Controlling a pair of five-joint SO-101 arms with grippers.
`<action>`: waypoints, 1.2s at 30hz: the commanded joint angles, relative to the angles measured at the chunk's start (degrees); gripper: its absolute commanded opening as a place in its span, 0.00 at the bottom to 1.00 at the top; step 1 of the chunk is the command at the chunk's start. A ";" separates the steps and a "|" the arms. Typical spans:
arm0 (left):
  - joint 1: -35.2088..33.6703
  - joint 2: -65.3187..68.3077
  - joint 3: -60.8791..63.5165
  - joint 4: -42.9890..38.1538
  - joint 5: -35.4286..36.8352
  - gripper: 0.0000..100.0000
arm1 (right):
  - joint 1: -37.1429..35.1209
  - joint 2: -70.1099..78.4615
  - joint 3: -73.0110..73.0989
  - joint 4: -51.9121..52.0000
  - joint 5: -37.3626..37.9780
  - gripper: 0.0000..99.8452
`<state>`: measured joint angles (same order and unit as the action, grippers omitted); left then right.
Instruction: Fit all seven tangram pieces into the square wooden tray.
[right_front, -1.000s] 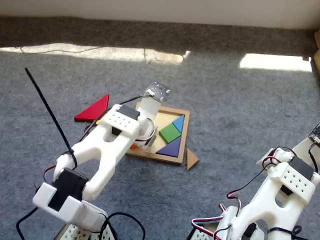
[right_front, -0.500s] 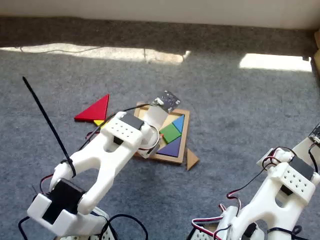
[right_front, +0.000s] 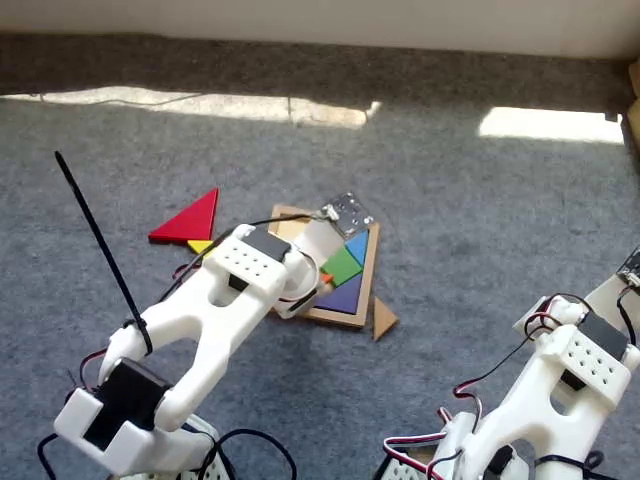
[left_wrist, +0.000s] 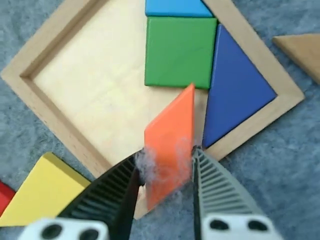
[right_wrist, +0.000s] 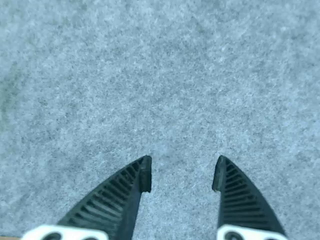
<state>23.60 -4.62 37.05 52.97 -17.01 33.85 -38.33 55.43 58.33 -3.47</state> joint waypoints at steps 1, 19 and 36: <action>0.84 -2.86 -0.92 1.76 -5.80 0.12 | -0.57 -1.01 -0.22 -0.92 0.00 0.21; -1.10 -3.03 -3.21 3.52 -7.56 0.34 | -0.57 -0.92 -0.22 -1.01 0.00 0.21; -6.81 -2.33 -4.88 2.81 -7.47 0.24 | -0.57 -0.92 -0.31 -1.01 0.00 0.21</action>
<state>17.36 -4.88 30.20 60.26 -24.92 33.85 -38.33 55.43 58.33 -3.47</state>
